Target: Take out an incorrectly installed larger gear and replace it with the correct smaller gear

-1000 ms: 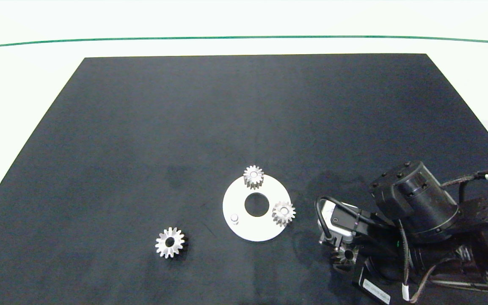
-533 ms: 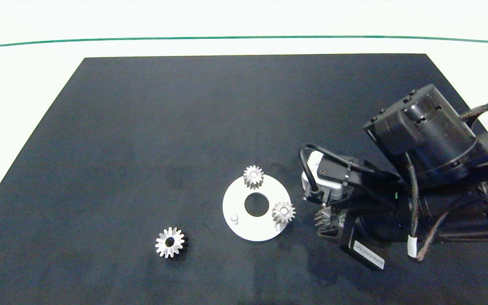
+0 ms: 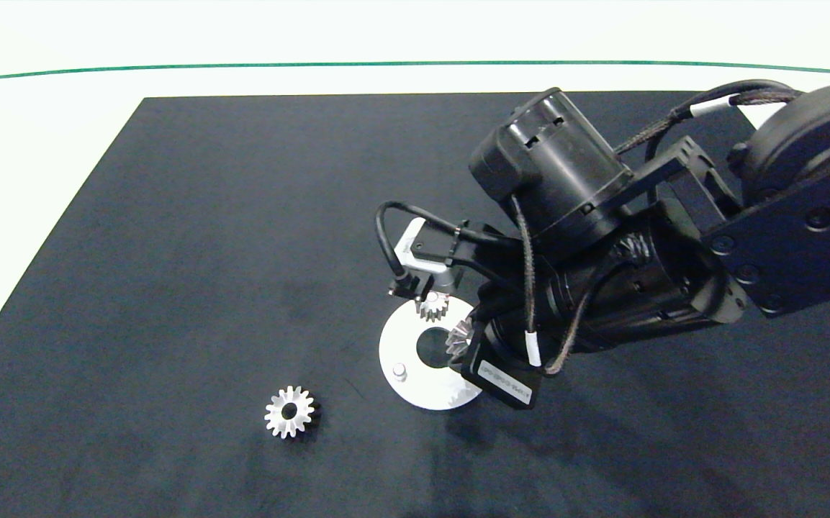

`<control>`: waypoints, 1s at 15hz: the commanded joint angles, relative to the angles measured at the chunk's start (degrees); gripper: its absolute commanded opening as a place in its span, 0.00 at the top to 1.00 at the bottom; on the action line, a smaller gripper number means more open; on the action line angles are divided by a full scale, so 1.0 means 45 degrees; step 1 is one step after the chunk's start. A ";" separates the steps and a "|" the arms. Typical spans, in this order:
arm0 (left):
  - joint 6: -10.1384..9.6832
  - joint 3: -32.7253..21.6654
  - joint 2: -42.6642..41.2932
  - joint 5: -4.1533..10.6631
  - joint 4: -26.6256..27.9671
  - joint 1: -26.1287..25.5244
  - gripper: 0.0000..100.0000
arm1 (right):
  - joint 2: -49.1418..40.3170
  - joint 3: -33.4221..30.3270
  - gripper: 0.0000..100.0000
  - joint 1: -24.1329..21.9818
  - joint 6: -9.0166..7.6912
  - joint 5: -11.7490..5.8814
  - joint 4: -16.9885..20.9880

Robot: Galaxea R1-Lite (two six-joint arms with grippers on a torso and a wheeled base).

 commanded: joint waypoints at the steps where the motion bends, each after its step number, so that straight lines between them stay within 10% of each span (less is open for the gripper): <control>1: -0.0014 -0.0013 -0.0005 0.0025 0.0085 0.0002 0.00 | 0.1752 -0.2766 0.81 0.0460 -0.0020 -0.0035 0.1797; 15: 0.0006 -0.0033 -0.0142 0.0025 0.0085 -0.0037 0.00 | 0.2006 -0.2766 0.81 0.0851 0.0546 -0.0426 0.3926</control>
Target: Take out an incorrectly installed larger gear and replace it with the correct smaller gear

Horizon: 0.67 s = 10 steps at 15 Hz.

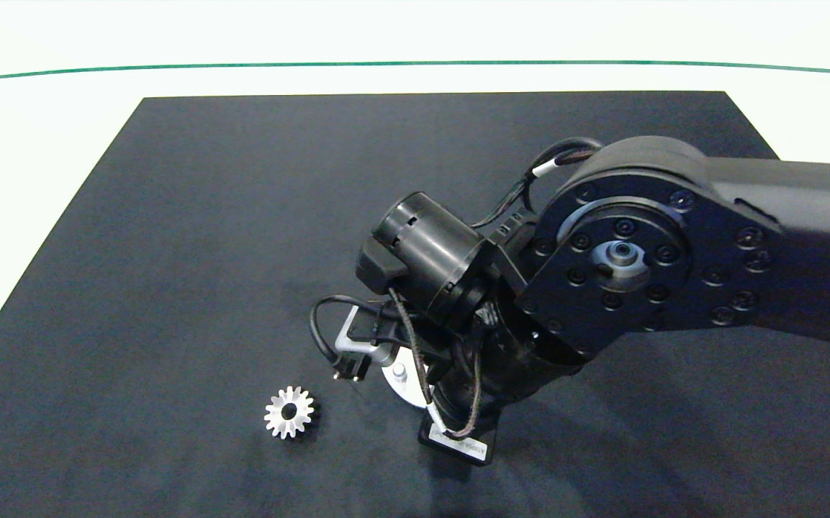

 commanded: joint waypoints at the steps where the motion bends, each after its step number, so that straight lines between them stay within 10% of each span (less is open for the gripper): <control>1: -0.0018 0.0002 -0.0097 0.0025 0.0085 -0.0004 0.00 | -0.0715 0.0003 0.81 -0.0090 0.0231 0.0030 0.0109; 4: -0.0018 -0.0017 -0.0097 0.0025 0.0085 -0.0004 0.00 | -0.0657 0.0003 0.81 -0.0031 0.0368 0.0030 -0.1473; 10: 0.0001 0.0002 -0.0116 0.0025 0.0085 -0.0004 0.00 | -0.0286 0.0003 0.81 0.0183 0.0622 -0.0009 -0.1962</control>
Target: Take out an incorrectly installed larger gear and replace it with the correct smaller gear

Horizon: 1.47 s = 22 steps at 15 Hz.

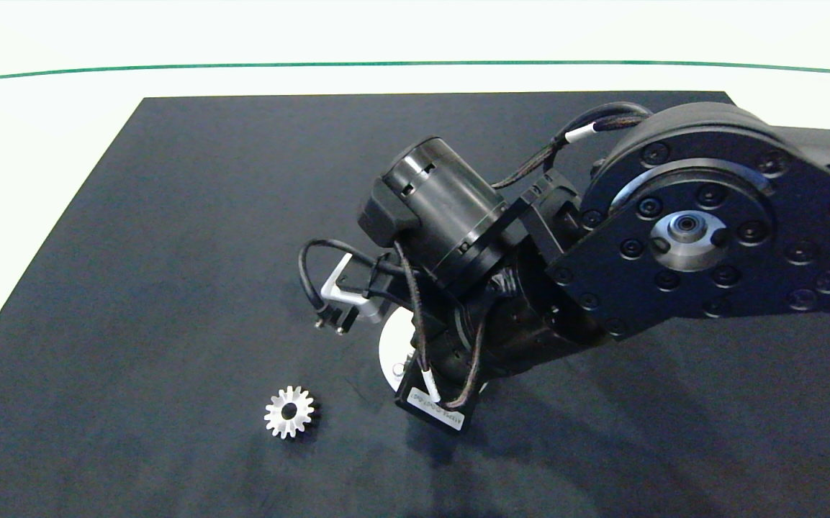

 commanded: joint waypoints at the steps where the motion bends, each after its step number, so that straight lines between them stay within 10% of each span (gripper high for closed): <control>1: -0.0018 -0.0017 -0.0033 0.0025 0.0085 -0.0004 0.00 | 0.0270 0.0003 0.81 0.0108 0.0032 -0.0034 -0.0150; 8: 0.0216 -0.0017 -0.0189 0.0025 0.0066 0.0035 0.00 | 0.0876 0.0003 0.81 0.0382 0.0755 -0.0971 -0.0814; 22: 0.0236 -0.0037 -0.0189 0.0025 0.0085 0.0035 0.00 | 0.0993 0.0003 0.81 0.0245 0.0950 -0.1010 -0.1224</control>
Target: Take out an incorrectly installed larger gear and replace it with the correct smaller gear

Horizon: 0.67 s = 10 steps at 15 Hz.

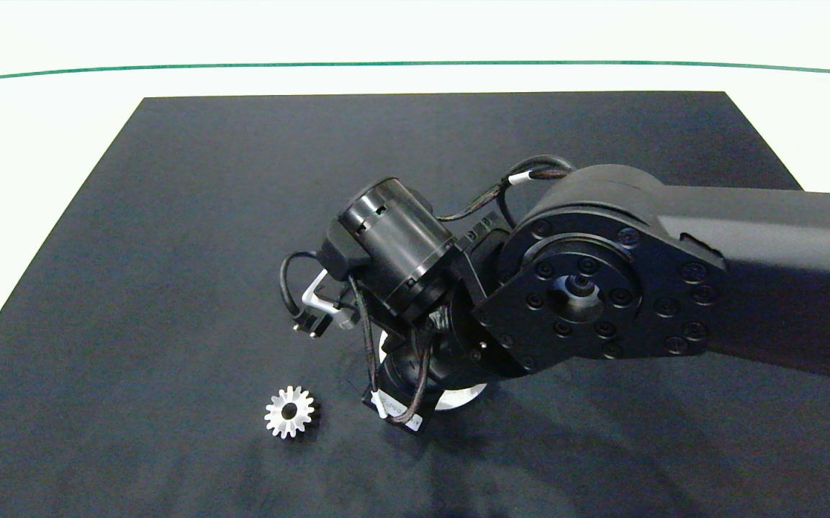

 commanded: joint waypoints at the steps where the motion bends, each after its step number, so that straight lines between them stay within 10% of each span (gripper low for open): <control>1: -0.0002 0.0001 0.0019 0.0025 0.0085 0.0002 0.00 | 0.0128 0.0003 0.81 -0.0010 -0.0020 -0.0035 -0.0136; 10: -0.0002 0.0001 0.0019 0.0025 0.0085 0.0002 0.00 | 0.0226 0.0003 0.81 -0.0167 0.0000 -0.0269 -0.0194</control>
